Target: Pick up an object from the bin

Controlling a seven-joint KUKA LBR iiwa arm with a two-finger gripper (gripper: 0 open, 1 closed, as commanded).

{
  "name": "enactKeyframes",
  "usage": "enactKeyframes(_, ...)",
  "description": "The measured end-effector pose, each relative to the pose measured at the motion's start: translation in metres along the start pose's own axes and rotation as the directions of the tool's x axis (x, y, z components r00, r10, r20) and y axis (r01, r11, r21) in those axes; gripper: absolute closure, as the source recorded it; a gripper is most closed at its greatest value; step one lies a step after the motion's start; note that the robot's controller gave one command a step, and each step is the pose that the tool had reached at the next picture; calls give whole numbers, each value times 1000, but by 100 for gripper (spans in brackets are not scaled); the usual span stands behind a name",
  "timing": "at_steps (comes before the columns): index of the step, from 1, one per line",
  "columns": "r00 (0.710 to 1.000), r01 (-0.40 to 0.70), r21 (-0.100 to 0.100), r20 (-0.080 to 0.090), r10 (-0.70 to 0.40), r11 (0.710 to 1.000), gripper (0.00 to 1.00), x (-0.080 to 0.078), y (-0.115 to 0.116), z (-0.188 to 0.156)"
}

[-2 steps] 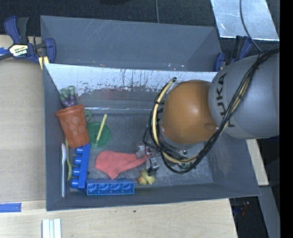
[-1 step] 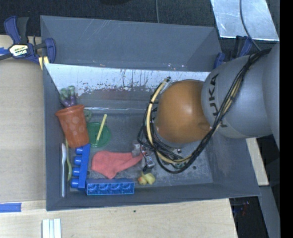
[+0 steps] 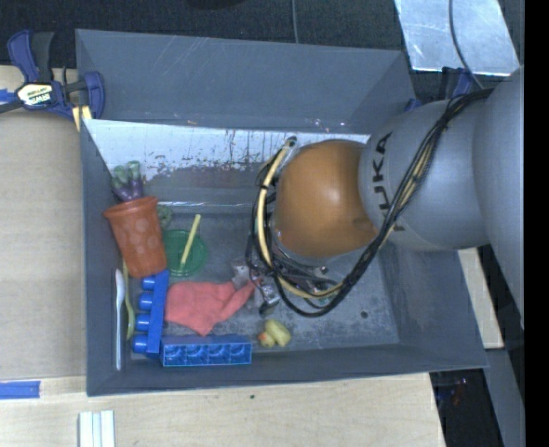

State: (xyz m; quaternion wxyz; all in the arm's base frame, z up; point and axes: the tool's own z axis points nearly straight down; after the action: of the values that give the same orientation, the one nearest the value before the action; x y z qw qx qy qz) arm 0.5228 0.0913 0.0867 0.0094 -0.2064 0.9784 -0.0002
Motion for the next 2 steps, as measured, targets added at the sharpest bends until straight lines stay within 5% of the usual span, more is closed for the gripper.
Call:
enactKeyframes(1,985,174,-4,-4,-174,985,100,-23,-18,-50)
enactKeyframes(2,985,170,2,9,-170,985,100,-43,-13,-44)
